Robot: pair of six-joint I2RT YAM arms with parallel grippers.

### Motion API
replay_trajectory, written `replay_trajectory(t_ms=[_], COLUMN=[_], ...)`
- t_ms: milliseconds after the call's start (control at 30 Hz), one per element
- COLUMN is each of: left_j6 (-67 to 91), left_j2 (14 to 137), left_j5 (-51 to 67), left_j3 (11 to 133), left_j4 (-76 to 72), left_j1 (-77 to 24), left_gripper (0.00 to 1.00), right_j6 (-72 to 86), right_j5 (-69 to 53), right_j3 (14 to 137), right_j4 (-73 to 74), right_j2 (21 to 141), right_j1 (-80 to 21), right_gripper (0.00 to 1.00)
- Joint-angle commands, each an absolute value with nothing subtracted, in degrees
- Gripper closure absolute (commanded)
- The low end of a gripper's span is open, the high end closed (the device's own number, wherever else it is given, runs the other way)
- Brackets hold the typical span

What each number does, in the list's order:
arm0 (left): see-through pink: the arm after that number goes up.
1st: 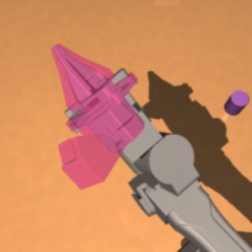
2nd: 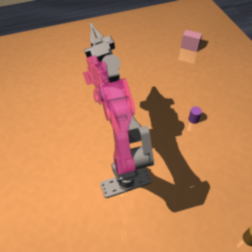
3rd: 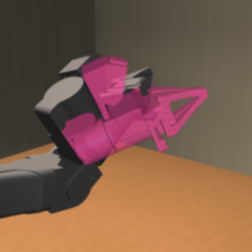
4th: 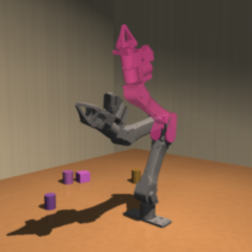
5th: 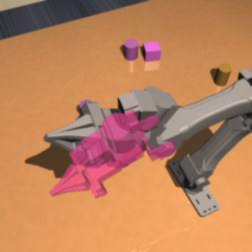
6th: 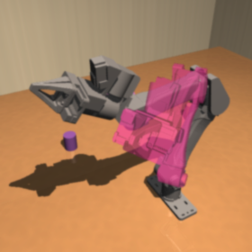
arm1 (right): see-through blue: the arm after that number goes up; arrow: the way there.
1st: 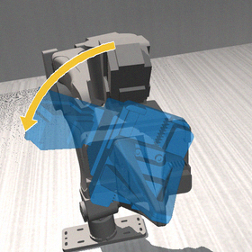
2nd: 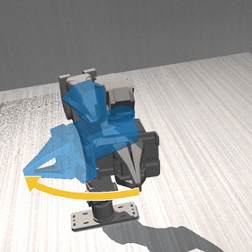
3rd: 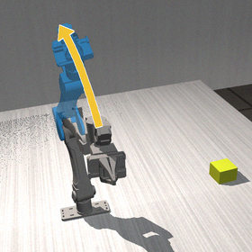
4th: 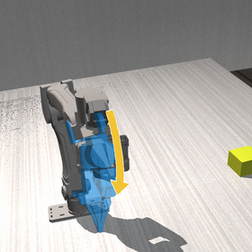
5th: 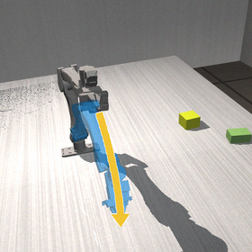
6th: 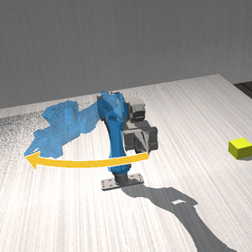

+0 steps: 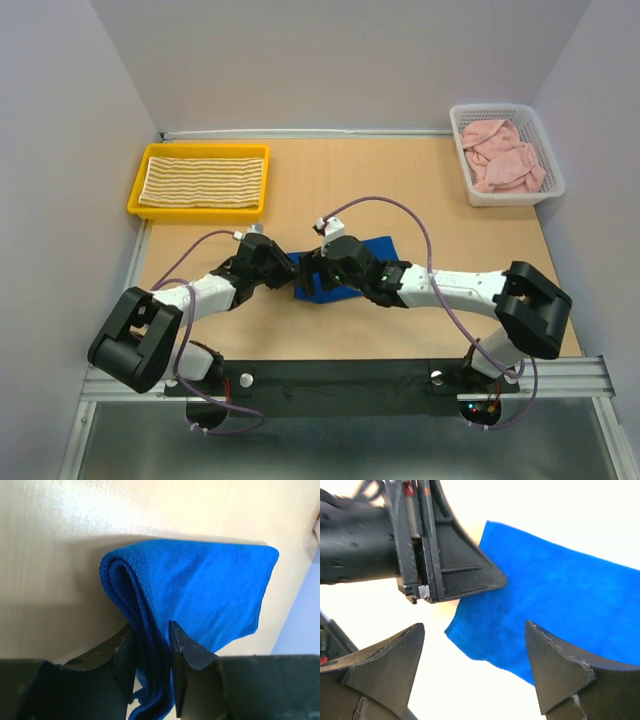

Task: Fold and stack the towels
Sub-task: Neatly place the folded towel into the bin

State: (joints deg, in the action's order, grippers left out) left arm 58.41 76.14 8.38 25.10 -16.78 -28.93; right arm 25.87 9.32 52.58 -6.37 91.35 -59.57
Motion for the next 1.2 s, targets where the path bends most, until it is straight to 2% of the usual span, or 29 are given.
replay_trajectory(t_ms=[0, 33, 100, 133, 333, 667, 867, 1167], left_j6=[55.5, 55.4, 54.8, 54.3, 51.5, 34.6, 24.4, 16.5], left_j2=[73.4, 73.2, 73.0, 73.4, 74.3, 75.0, 85.3, 100.4], left_j5=[6.4, 6.2, 6.1, 5.9, 5.6, -10.6, -12.7, -14.2], left_j3=[26.6, 26.6, 26.7, 26.9, 28.3, 46.8, 62.2, 87.7], left_j4=[-13.2, -12.8, -12.6, -12.5, -10.5, 7.4, 11.9, 19.1], left_j1=[-29.4, -29.4, -29.4, -29.4, -29.4, -28.2, -20.5, -12.9], left_gripper=[0.67, 0.74, 0.77, 0.83, 1.00, 1.00, 1.00, 1.00], right_j6=[24.3, 24.3, 23.8, 23.5, 22.0, 20.2, 17.1, 13.1], right_j5=[13.5, 14.1, 16.1, 16.6, 20.2, 25.1, 21.4, 20.7], right_j3=[50.0, 49.4, 47.5, 46.9, 42.7, 37.5, 35.8, 35.0], right_j4=[-4.1, -3.5, -2.6, -1.7, 1.3, 5.0, 8.2, 9.6], right_j2=[84.7, 81.9, 79.2, 76.8, 69.2, 61.5, 59.9, 61.4], right_j1=[-58.0, -57.7, -56.8, -56.3, -54.0, -53.5, -53.5, -53.5], right_gripper=[0.14, 0.12, 0.11, 0.11, 0.10, 0.10, 0.00, 0.00])
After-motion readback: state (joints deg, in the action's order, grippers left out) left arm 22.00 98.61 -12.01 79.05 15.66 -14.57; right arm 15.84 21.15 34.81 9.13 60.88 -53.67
